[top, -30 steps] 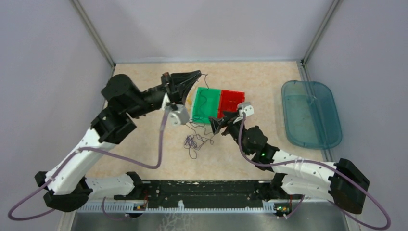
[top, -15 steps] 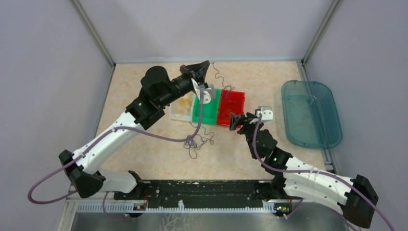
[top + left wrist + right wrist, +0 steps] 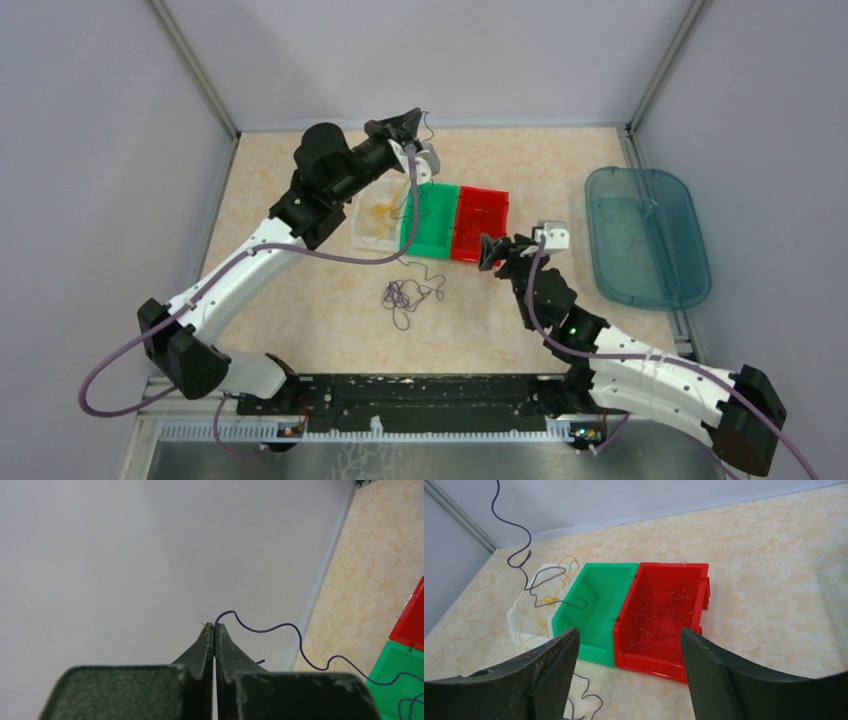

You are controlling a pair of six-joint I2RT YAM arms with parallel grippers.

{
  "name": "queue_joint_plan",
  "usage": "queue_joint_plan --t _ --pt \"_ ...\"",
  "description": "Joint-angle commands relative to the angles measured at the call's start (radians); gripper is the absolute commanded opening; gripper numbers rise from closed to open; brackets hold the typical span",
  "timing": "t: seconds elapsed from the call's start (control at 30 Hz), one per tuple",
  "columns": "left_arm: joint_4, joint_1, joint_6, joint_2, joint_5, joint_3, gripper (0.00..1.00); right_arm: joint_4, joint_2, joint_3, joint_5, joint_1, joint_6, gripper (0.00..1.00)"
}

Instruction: Untangle the cables

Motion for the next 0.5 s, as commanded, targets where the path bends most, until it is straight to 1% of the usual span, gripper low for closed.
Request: queue_joint_plan --t 0.0,0.2,0.47 --pt "0.065 0.026 -0.048 -0.01 0.027 -0.023 0.0 0.02 -0.002 0.009 -0.01 -0.01 0.015 0.74" --pt "0.061 0.043 -0.053 0.0 0.05 -0.046 0.0 0.01 -0.009 0.011 -0.013 -0.011 0.024 0.74" --pt "0.078 0.073 -0.006 0.039 0.056 -0.15 0.0 -0.024 -0.06 0.0 -0.007 -0.009 0.04 0.73"
